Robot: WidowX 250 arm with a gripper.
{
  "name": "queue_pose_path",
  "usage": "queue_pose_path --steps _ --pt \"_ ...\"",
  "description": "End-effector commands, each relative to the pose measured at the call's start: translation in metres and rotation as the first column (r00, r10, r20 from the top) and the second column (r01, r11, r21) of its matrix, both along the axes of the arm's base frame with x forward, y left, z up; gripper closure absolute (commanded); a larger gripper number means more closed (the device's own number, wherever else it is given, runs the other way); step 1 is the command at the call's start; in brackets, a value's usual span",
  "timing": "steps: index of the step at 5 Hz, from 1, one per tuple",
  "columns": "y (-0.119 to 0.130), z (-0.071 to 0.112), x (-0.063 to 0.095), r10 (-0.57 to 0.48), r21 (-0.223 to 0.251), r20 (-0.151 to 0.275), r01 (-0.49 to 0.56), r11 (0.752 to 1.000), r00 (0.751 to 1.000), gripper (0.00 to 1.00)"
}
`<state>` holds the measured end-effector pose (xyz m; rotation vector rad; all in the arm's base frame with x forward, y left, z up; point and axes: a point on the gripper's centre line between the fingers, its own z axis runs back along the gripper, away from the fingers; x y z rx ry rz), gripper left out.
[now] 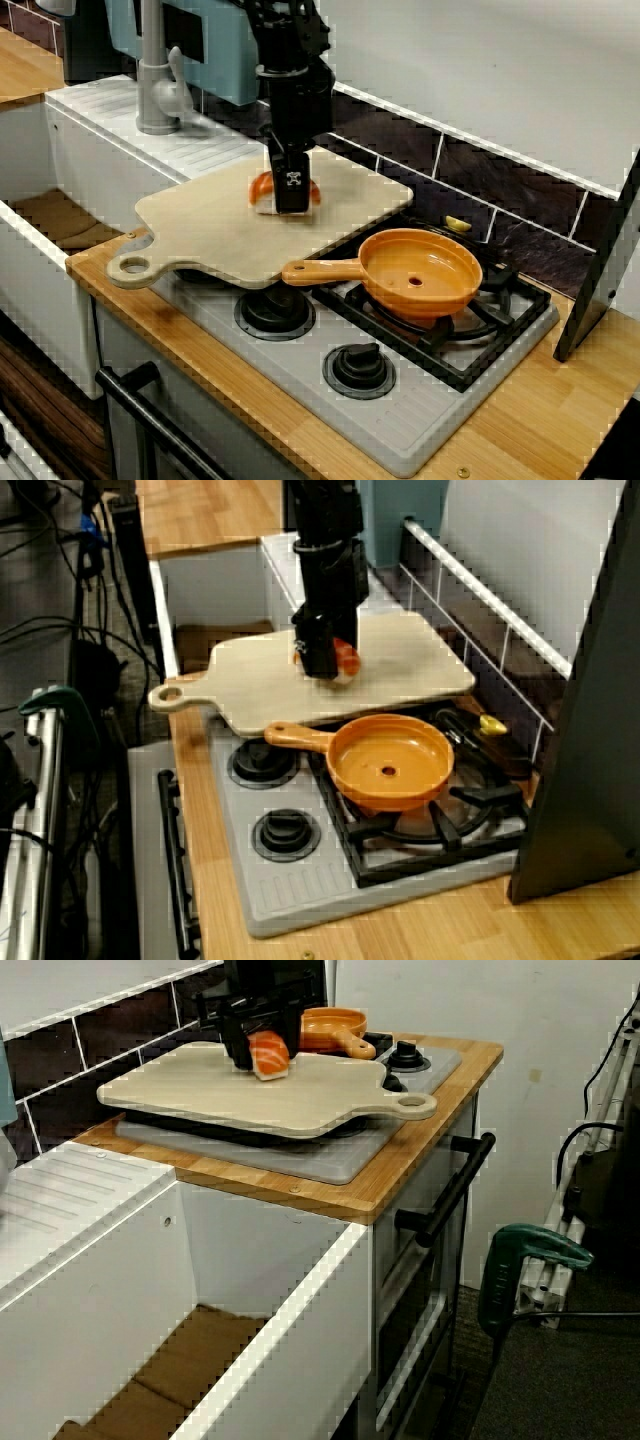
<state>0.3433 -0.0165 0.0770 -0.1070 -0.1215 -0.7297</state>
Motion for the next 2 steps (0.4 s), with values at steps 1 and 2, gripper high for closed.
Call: queue_pose_path --steps 1,2 --pt "-0.038 0.046 0.01 -0.059 0.005 0.118 0.059 0.998 0.991 1.0" --pt "-0.055 0.048 0.006 -0.07 0.017 0.141 0.068 0.998 0.988 1.0"
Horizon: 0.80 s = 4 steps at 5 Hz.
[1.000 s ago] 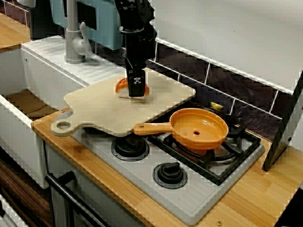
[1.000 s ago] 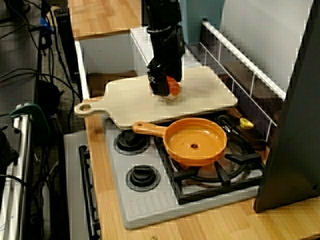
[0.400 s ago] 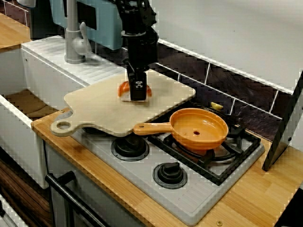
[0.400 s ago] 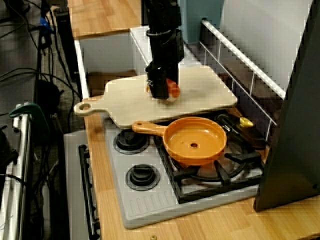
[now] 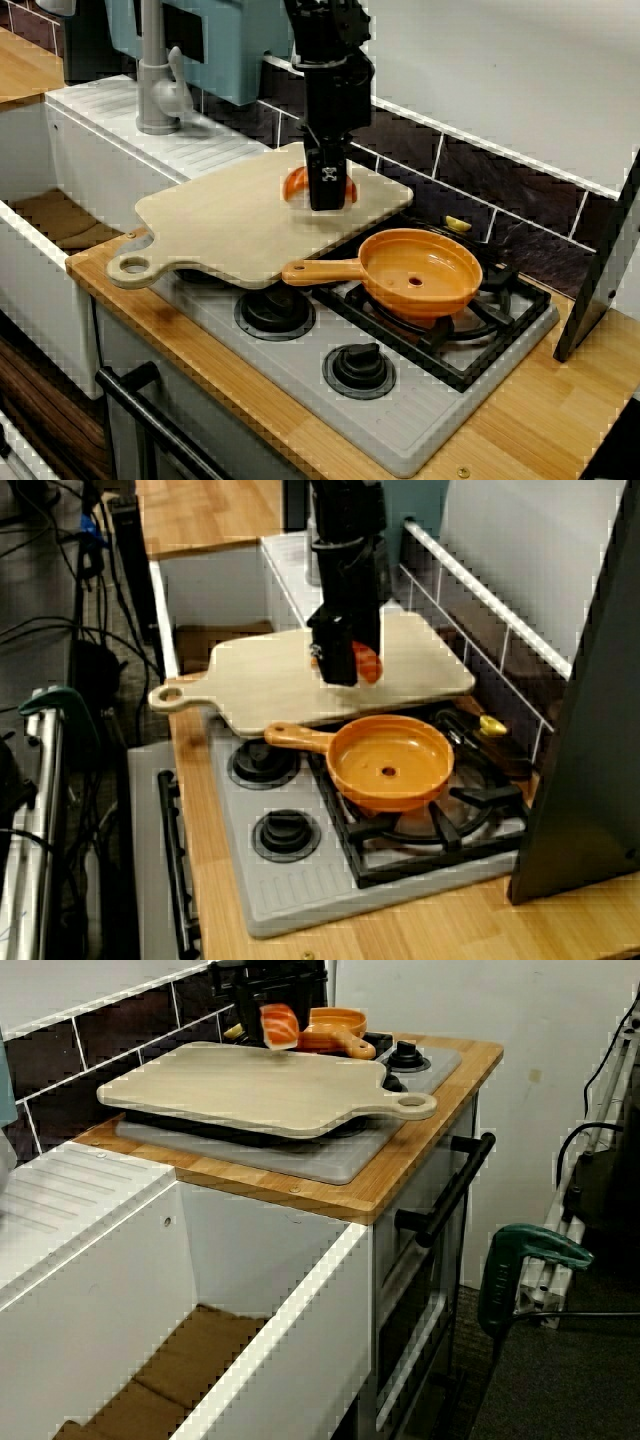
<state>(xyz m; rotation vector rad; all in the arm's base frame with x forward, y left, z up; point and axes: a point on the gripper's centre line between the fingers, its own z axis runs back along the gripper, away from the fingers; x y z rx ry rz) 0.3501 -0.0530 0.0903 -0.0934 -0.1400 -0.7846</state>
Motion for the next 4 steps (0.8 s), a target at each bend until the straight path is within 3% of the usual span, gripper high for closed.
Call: queue_pose_path --steps 1,4 --pt "-0.037 0.036 -0.008 -0.006 0.0 0.133 0.006 1.0 0.991 1.0" --pt "-0.068 0.043 -0.008 -0.012 0.011 0.138 0.01 1.0 0.99 1.0"
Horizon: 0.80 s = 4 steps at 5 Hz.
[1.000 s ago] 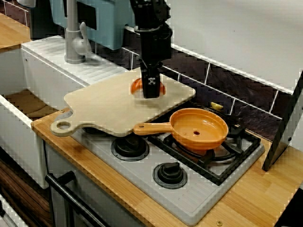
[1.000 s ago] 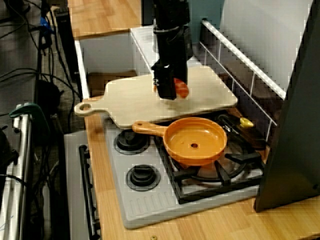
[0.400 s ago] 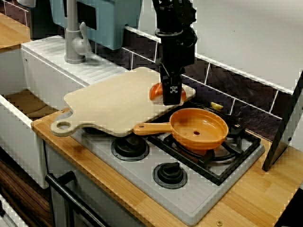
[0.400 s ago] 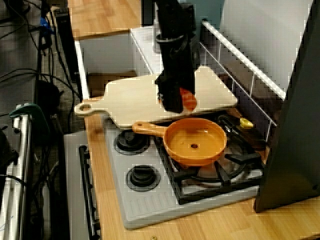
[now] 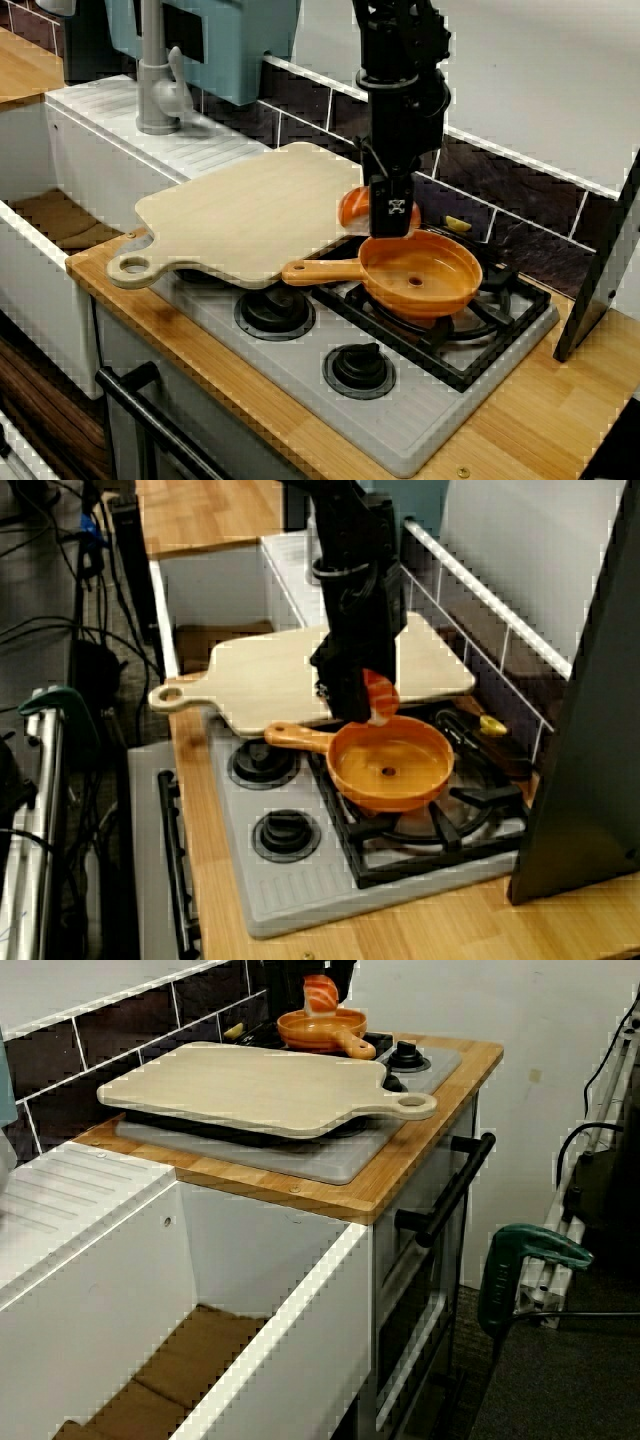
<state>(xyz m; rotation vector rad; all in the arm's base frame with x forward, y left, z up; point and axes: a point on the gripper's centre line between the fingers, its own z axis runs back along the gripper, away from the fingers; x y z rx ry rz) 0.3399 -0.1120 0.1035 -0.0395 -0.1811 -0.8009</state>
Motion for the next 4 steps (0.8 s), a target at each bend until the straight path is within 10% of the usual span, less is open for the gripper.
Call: queue_pose_path --steps 1,2,3,4 --pt "-0.015 0.028 0.006 0.008 -0.021 0.084 -0.006 1.0 0.996 1.0" --pt "-0.019 0.026 0.009 0.012 -0.02 0.083 -0.011 1.0 0.997 1.0" --pt "-0.019 0.02 0.01 0.031 -0.022 0.07 -0.03 0.999 0.997 0.3" --pt "-0.017 0.017 0.01 0.039 -0.04 0.051 -0.037 0.998 0.998 0.0"
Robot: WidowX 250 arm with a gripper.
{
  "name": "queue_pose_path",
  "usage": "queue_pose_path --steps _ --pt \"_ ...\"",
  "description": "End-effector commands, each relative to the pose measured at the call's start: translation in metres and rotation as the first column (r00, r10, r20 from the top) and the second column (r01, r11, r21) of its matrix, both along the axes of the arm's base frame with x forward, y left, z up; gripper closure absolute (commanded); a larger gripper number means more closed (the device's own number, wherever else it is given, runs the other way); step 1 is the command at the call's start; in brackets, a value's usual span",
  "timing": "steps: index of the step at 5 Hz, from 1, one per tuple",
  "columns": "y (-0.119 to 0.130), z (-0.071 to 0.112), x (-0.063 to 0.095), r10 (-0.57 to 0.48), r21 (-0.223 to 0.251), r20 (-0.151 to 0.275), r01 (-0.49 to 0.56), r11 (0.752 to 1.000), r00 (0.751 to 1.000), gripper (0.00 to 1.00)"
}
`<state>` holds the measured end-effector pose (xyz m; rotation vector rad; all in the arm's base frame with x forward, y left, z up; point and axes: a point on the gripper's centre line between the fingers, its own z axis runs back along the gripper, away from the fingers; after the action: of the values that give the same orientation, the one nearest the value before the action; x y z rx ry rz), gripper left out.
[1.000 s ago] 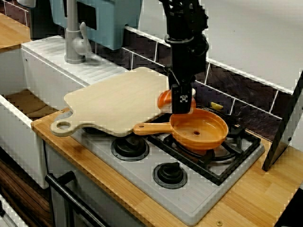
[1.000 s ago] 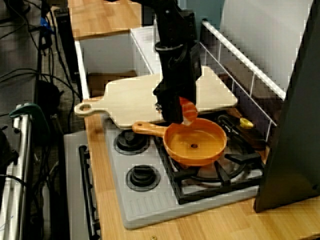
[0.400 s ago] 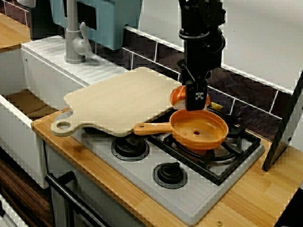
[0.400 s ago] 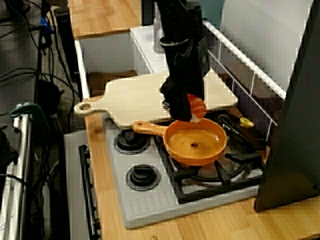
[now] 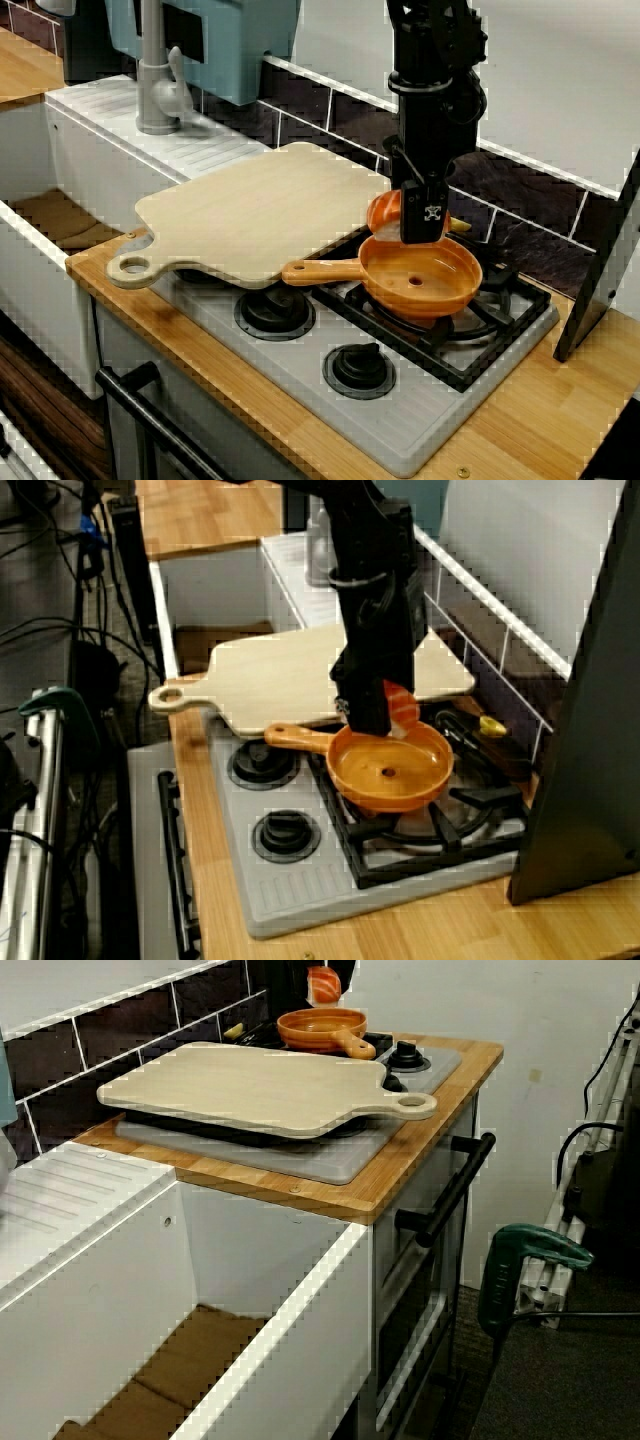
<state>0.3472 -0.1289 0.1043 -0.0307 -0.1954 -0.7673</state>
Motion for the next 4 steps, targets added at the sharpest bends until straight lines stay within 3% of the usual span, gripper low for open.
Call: queue_pose_path --steps 1,3,4 --pt "0.005 0.017 0.0 0.019 -0.043 0.045 -0.017 0.999 0.999 0.0" --pt "0.019 0.028 -0.009 0.058 -0.035 0.031 -0.057 0.998 0.998 0.0" --pt "0.033 0.034 -0.023 0.081 -0.051 0.002 -0.081 0.995 0.997 0.0"
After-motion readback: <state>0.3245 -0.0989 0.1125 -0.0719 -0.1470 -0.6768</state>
